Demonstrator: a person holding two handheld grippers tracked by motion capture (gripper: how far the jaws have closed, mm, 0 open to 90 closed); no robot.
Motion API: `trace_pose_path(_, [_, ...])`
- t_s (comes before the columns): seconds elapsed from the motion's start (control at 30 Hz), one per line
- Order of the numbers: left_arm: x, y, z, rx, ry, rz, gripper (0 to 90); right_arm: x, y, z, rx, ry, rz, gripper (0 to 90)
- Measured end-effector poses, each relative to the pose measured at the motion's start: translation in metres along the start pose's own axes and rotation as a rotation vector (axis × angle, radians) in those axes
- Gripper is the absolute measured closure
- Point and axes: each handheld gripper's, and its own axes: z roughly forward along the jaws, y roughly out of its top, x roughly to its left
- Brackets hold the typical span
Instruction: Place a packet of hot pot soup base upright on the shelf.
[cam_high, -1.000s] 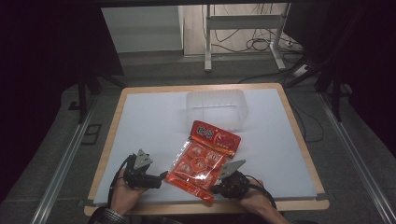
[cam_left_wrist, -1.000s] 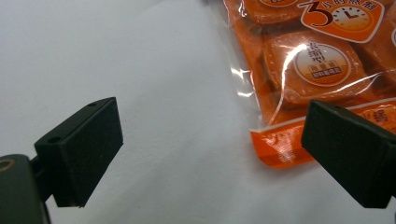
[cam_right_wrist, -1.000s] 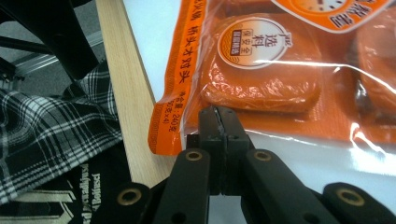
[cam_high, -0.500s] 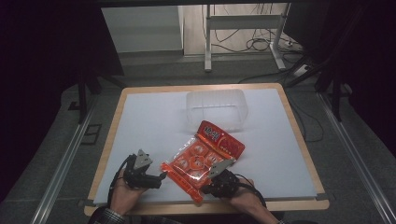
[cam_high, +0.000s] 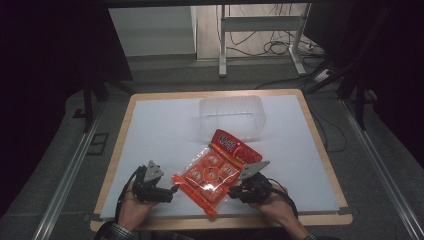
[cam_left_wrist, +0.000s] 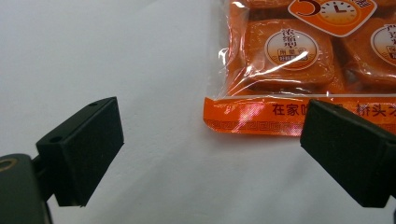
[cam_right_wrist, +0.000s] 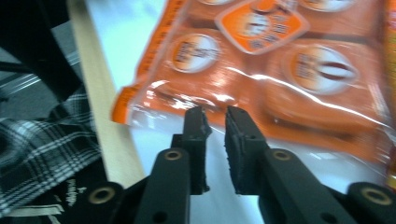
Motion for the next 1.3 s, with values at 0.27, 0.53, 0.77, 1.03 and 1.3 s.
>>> trace_pose_path(0.27, [0.000, 0.000, 0.001, 0.006, -0.005, 0.008, 5.9, -0.018, -0.007, -0.019, -0.035, -0.097, 0.040, 64.4])
trace_pose_path(0.53, [-0.002, -0.001, 0.003, 0.016, -0.007, 0.022, 5.9, -0.034, -0.015, -0.038, -0.070, -0.190, 0.087, 54.8])
trace_pose_path(0.77, [-0.002, -0.001, 0.003, 0.018, -0.005, 0.025, 5.9, -0.045, -0.019, -0.049, -0.093, -0.256, 0.114, 47.0])
trace_pose_path(1.03, [-0.002, -0.001, 0.003, 0.021, -0.001, 0.033, 5.9, -0.063, -0.022, -0.056, -0.139, -0.321, 0.148, 37.9])
trace_pose_path(1.3, [-0.003, -0.001, 0.004, 0.026, -0.001, 0.036, 5.9, -0.085, -0.017, -0.049, -0.166, -0.302, 0.184, 27.7])
